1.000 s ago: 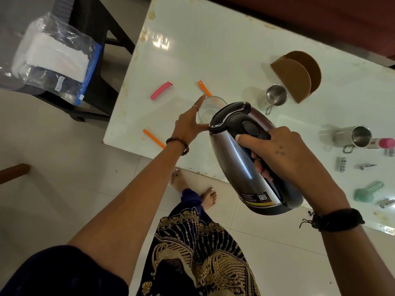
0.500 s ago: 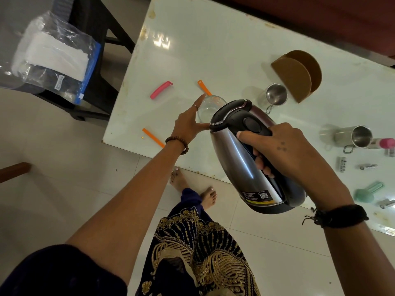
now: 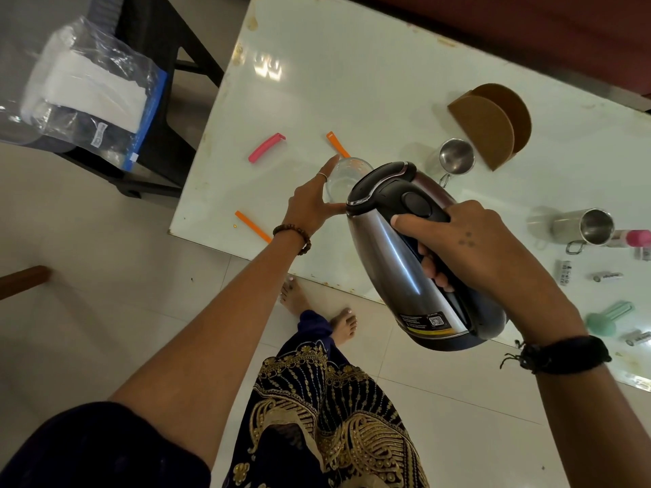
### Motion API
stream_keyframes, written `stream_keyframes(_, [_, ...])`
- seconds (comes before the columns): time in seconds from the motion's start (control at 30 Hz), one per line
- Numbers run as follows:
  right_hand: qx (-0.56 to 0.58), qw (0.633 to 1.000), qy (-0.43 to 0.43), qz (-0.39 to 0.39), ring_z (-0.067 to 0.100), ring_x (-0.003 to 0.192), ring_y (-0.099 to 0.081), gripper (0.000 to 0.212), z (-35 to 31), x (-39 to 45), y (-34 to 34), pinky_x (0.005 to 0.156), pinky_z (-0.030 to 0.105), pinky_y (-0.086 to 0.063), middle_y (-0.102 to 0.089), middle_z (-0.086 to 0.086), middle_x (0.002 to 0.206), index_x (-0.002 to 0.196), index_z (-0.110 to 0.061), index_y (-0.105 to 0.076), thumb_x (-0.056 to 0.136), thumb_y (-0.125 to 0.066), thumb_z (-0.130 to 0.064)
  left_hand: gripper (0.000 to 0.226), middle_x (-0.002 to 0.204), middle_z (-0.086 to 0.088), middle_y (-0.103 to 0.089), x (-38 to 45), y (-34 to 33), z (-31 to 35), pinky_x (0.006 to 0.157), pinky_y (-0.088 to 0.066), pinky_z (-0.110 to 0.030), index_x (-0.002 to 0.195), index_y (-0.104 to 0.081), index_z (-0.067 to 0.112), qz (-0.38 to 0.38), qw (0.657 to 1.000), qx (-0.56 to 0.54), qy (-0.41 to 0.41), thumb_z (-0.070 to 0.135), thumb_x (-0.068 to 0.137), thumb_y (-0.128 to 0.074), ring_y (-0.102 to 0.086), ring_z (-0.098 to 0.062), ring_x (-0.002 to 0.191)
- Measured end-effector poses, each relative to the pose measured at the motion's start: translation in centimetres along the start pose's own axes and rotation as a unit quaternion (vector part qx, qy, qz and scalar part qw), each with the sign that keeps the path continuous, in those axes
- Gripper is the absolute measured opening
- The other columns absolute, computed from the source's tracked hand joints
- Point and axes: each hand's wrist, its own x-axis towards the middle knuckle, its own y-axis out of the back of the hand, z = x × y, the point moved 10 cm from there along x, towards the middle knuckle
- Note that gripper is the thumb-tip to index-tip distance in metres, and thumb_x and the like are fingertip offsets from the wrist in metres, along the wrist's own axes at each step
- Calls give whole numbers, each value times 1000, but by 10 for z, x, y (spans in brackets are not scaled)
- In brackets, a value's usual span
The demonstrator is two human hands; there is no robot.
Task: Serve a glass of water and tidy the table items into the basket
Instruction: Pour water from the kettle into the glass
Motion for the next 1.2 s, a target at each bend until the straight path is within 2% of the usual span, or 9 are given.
stream_keyframes(0.13, [-4,1000,-4,-3,14,32,-45,39,1,0,-1,37,19,-41,-55,5,39,56,-1,-57,78,-61,-32,84,138,-9,-50,0,-1,-1,102,-37,-43,145,-22,22,0,1000,11,1,25,76,-72,-46,-32,125])
stream_keyframes(0.43, [3,1000,-13,-5,12,31,-44,36,3,1,-2,35,18,-41,-54,3,37,57,-3,-57,77,-62,-32,83,141,-8,-47,-1,0,2,105,-35,-41,145,-22,20,-1,1000,8,0,21,77,-70,-43,-30,129])
stream_keyframes(0.87, [-4,1000,-7,-9,11,31,-46,34,4,-1,0,44,24,-44,-56,2,37,56,-9,-56,77,-62,-35,81,138,-11,-48,-3,1,4,105,-33,-41,145,-23,20,-7,1000,4,16,19,78,-69,-42,-31,128])
stream_keyframes(1.2, [-9,1000,-16,-19,11,28,-45,35,-3,0,2,36,19,-43,-55,2,36,58,-7,-56,75,-62,-36,82,141,-10,-46,-6,2,6,108,-32,-42,145,-23,19,-9,1000,6,18,18,78,-70,-39,-31,131])
